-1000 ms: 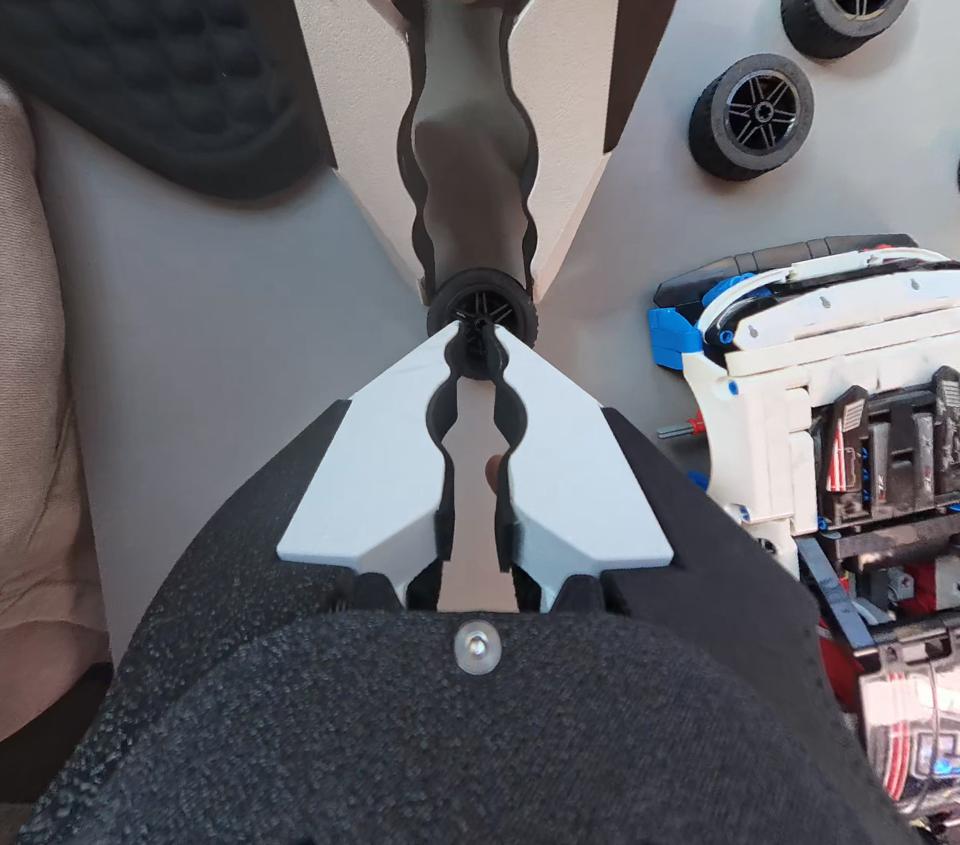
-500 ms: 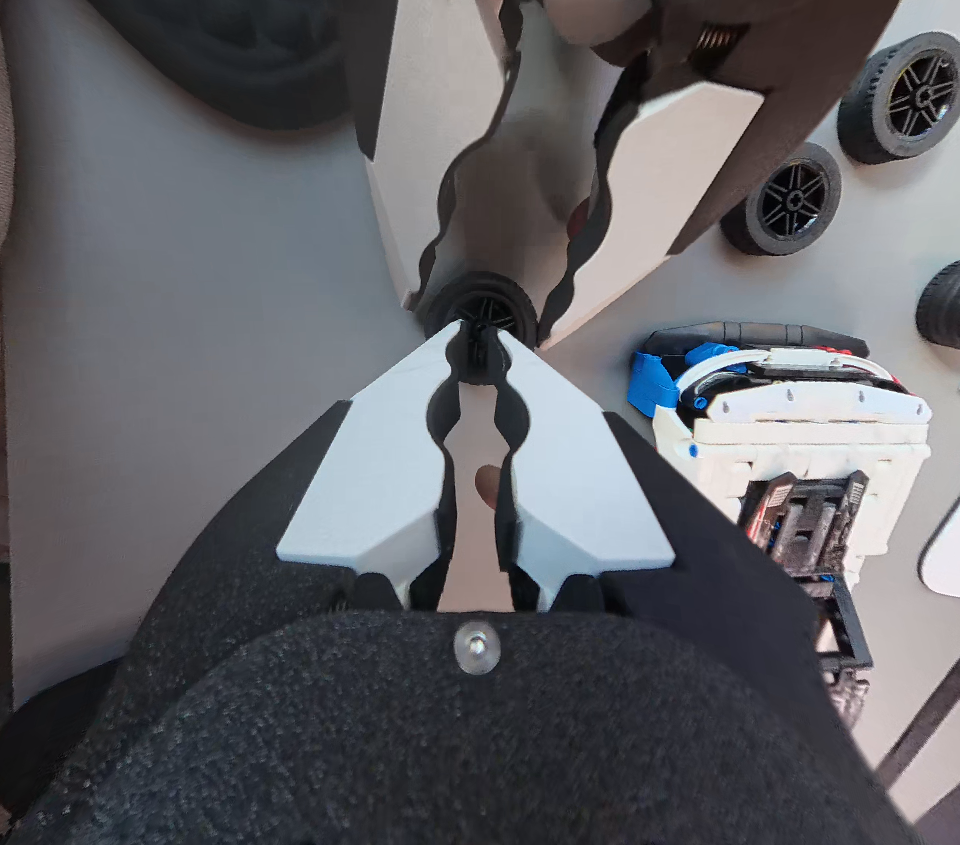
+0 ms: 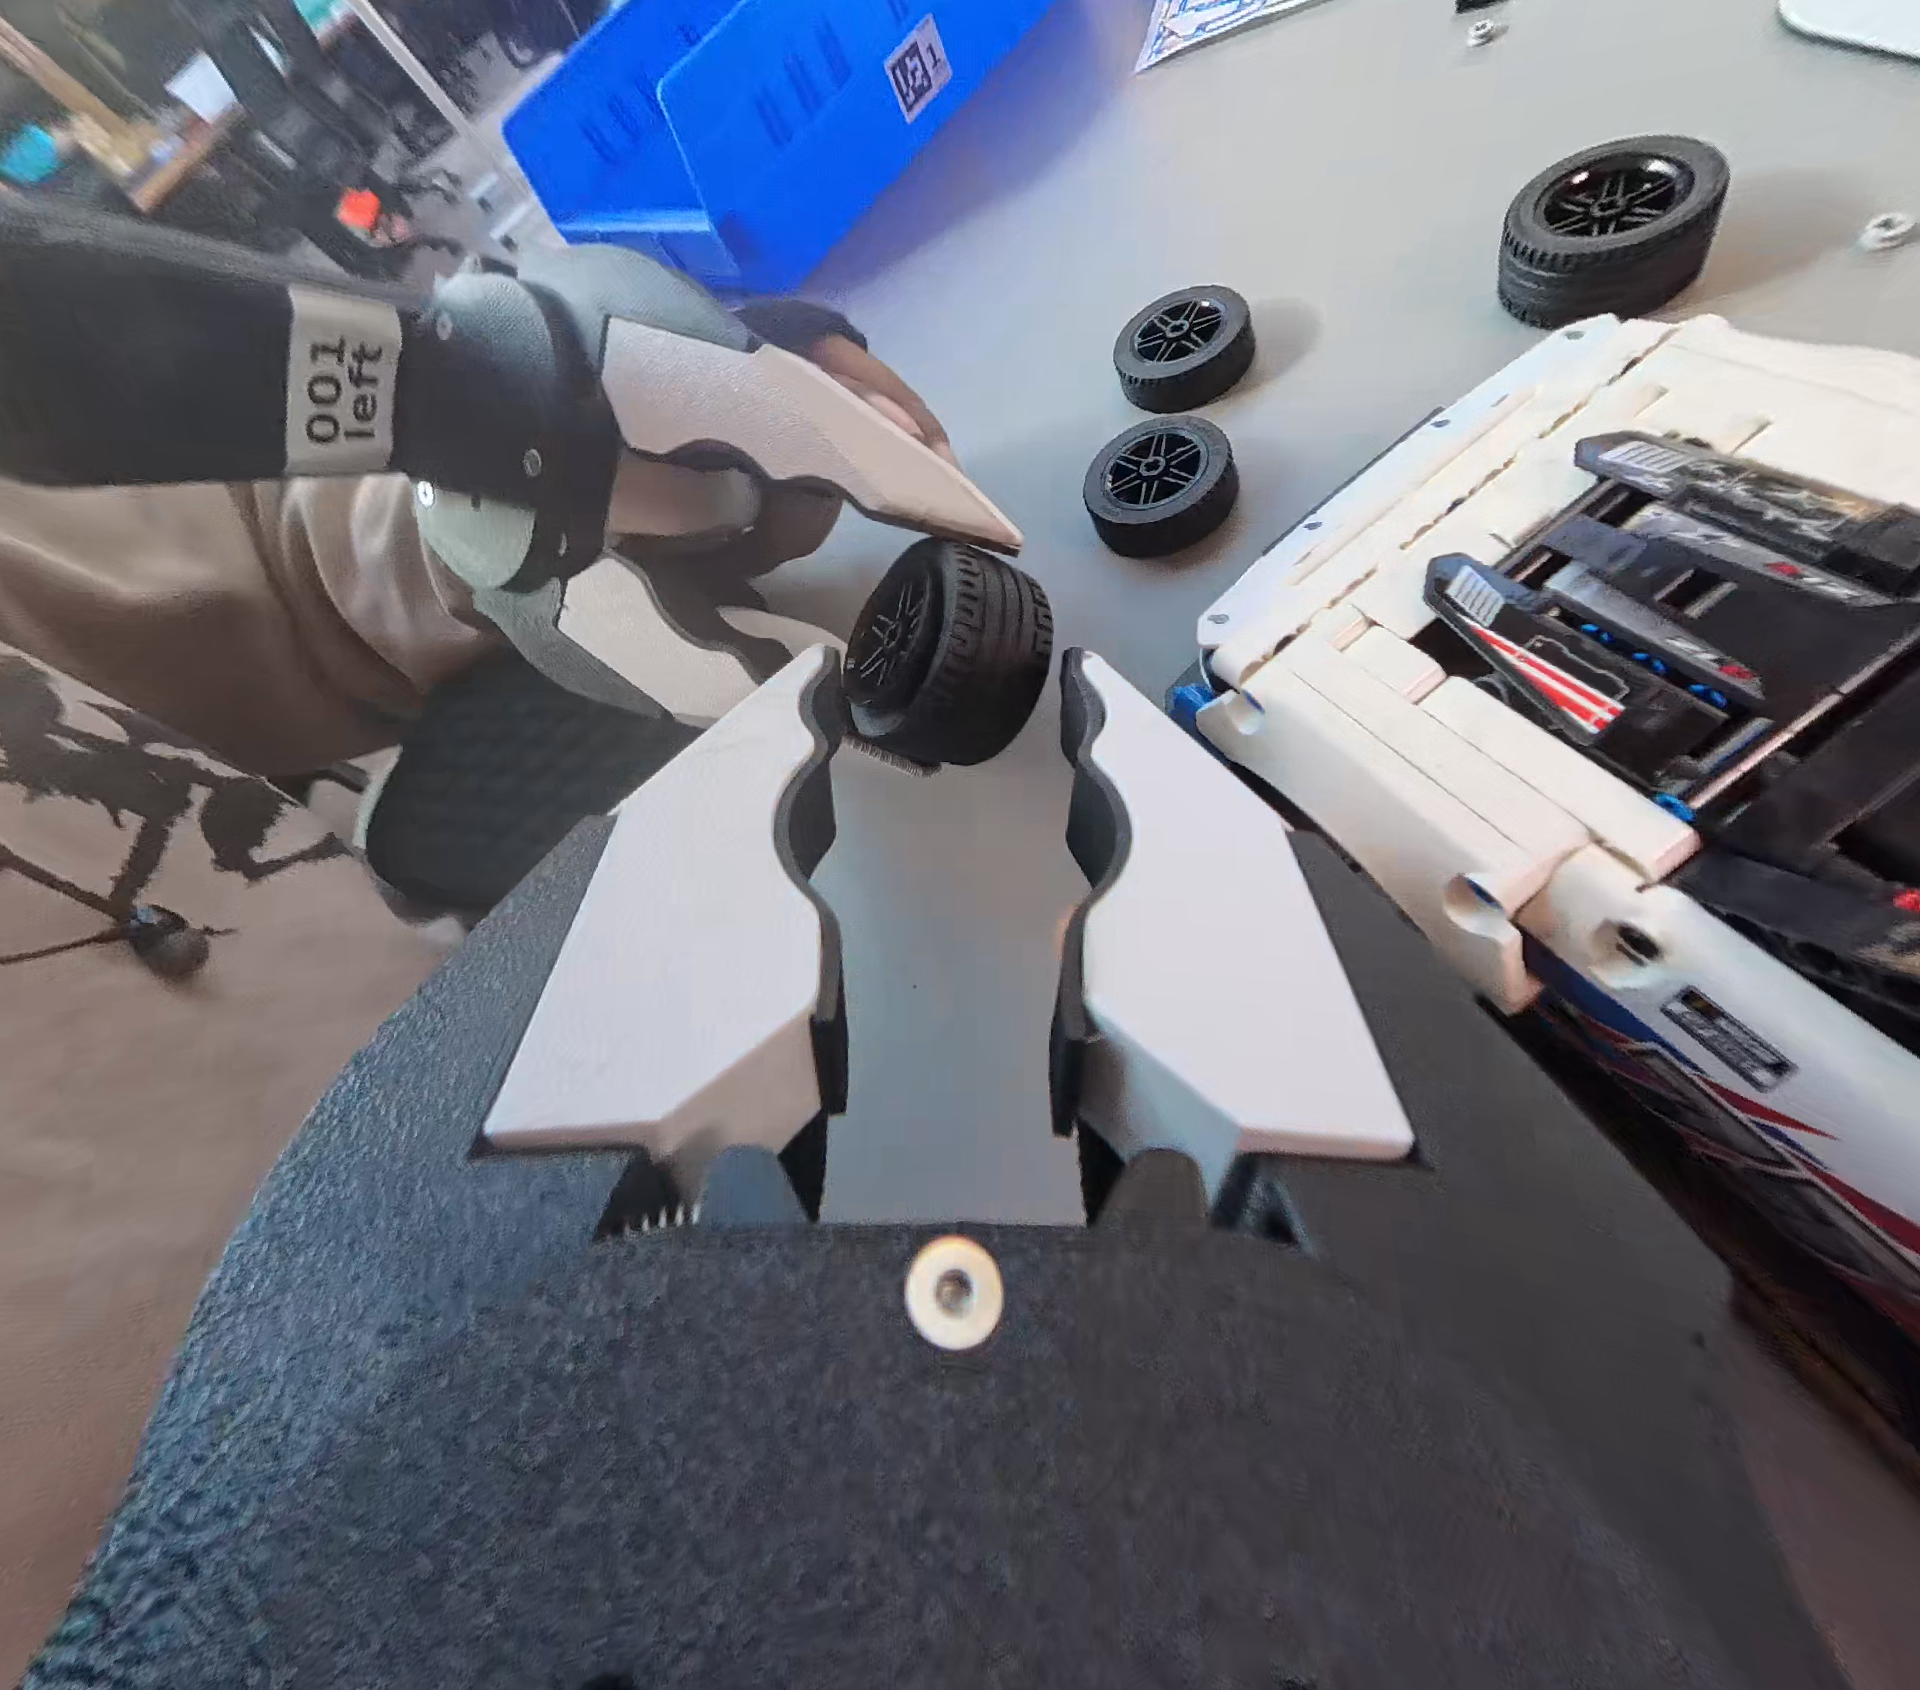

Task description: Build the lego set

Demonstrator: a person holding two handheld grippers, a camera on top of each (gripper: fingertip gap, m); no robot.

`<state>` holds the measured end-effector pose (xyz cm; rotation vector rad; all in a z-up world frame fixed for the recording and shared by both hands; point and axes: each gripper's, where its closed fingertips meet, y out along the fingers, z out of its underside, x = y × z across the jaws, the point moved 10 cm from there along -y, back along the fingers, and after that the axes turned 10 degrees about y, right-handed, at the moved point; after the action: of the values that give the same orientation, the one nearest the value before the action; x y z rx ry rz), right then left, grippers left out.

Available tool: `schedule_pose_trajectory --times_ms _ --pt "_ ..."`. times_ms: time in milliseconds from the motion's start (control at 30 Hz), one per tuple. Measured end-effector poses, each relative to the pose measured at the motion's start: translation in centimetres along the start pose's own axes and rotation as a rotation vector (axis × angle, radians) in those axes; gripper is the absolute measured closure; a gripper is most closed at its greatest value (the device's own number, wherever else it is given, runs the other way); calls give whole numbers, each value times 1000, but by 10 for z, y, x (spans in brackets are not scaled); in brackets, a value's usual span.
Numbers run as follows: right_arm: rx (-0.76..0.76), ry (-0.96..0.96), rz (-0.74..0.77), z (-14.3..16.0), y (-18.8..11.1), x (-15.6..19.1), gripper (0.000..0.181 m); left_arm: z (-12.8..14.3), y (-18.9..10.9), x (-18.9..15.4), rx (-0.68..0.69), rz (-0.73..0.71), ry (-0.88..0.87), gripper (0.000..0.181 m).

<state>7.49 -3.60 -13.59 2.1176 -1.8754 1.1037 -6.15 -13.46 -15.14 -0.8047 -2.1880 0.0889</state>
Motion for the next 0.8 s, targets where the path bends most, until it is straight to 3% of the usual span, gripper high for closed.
schedule_pose_trajectory --times_ms 100,200,367,433,500,800 --pt "13 51 -68 -2 5 -5 151 -3 -2 -1 -2 -78 77 137" --pt "28 -9 -87 -5 3 -6 154 -1 -3 0 -49 -56 16 136" --pt "43 -230 -109 -4 -3 -4 157 15 -1 19 -223 300 -542 126" --pt "59 -307 -110 -3 -2 -1 158 19 -1 23 -262 405 -653 138" --pt "84 -388 -116 0 1 3 158 20 -1 21 -257 453 -657 150" --pt "-72 -401 -182 3 -3 3 156 14 -8 23 -353 371 -559 155"
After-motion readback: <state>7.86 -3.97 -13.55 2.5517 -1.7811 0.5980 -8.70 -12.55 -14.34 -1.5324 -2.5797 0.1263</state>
